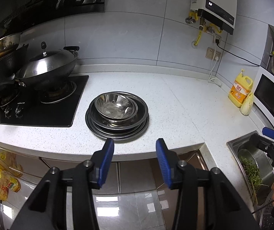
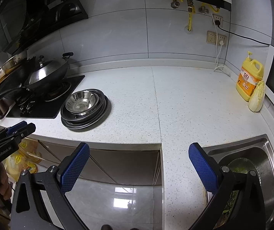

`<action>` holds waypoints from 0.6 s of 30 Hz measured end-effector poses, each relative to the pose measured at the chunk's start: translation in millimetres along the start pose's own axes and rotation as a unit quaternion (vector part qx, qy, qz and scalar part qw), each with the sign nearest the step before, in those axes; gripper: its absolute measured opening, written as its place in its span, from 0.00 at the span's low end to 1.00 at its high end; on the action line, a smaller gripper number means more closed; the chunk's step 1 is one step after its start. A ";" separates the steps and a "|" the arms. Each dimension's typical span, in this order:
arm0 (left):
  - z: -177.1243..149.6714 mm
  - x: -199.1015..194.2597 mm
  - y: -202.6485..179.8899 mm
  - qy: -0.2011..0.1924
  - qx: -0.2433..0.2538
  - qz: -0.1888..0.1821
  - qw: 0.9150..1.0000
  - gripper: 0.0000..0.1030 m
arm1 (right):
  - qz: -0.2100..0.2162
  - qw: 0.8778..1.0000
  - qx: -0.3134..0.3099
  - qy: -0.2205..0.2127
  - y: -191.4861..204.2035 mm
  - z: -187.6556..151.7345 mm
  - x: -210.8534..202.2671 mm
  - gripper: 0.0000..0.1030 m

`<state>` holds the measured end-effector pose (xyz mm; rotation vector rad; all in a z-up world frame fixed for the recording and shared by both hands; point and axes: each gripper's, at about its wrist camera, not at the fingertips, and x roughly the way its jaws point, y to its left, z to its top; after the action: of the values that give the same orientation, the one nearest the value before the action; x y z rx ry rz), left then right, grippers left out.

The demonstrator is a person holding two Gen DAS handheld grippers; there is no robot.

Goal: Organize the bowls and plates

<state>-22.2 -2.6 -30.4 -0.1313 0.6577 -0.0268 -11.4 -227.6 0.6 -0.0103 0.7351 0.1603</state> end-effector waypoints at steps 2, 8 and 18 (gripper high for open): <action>0.1 1.4 -1.2 0.001 0.002 -0.001 1.000 0.42 | 0.000 1.000 0.000 0.000 -1.6 -0.4 0.4 0.99; 0.8 6.8 -5.7 0.008 0.007 -0.002 1.000 0.48 | -0.003 1.000 0.005 0.004 -7.0 -2.1 1.5 0.99; 1.6 8.2 -5.9 0.004 0.000 0.016 1.000 0.58 | -0.005 1.000 0.012 0.006 -13.9 -4.4 2.6 0.99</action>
<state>-14.6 -8.8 -33.3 -0.1204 0.6679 0.0025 -10.3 -241.2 -5.1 0.0083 0.7489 0.1423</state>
